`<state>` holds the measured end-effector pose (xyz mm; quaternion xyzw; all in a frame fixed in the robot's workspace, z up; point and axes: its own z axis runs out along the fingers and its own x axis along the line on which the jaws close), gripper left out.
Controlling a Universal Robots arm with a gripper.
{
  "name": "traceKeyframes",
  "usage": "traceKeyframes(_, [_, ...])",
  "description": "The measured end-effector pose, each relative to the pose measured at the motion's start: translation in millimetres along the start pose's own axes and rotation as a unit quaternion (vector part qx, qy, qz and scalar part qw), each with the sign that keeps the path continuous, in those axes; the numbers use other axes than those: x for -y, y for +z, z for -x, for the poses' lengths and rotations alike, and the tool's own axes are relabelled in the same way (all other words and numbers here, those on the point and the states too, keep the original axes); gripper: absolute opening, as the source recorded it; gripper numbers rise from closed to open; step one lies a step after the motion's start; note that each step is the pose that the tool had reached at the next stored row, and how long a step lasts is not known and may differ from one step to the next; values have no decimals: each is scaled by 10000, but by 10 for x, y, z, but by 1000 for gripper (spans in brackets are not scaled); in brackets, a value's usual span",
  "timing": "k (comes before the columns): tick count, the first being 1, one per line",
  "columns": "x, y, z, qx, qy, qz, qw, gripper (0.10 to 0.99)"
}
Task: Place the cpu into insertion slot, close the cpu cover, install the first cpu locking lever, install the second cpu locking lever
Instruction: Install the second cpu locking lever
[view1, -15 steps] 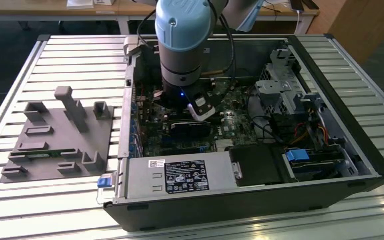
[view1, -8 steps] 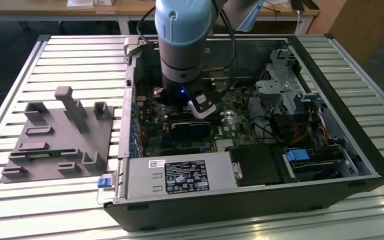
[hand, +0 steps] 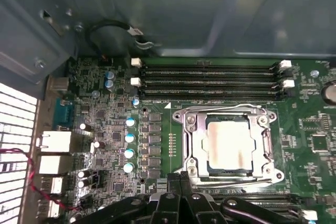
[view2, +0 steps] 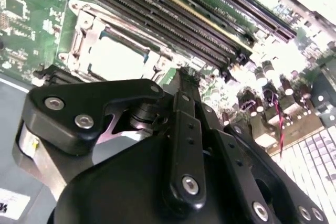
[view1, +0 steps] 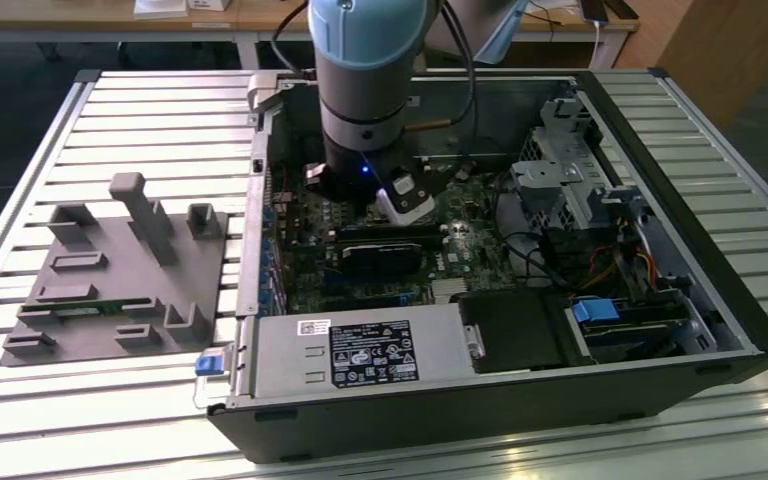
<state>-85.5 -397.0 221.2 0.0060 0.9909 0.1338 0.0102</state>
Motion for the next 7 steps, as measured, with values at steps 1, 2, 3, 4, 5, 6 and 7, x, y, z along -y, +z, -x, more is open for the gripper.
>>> traceKeyframes(1, [-5,-18,1,0,0,3,10000,122])
traceKeyframes(2, [-7,-24,1,0,0,5,10000,122])
traceKeyframes(3, [-7,-23,1,0,0,7,10000,122])
traceKeyframes(4, [-7,-23,1,1,0,8,10000,122])
traceKeyframes(5, [-7,-23,1,0,0,8,10000,122])
traceKeyframes(6, [-7,-23,0,0,1,8,10000,122])
traceKeyframes(7, [-7,-24,0,0,0,9,10000,122])
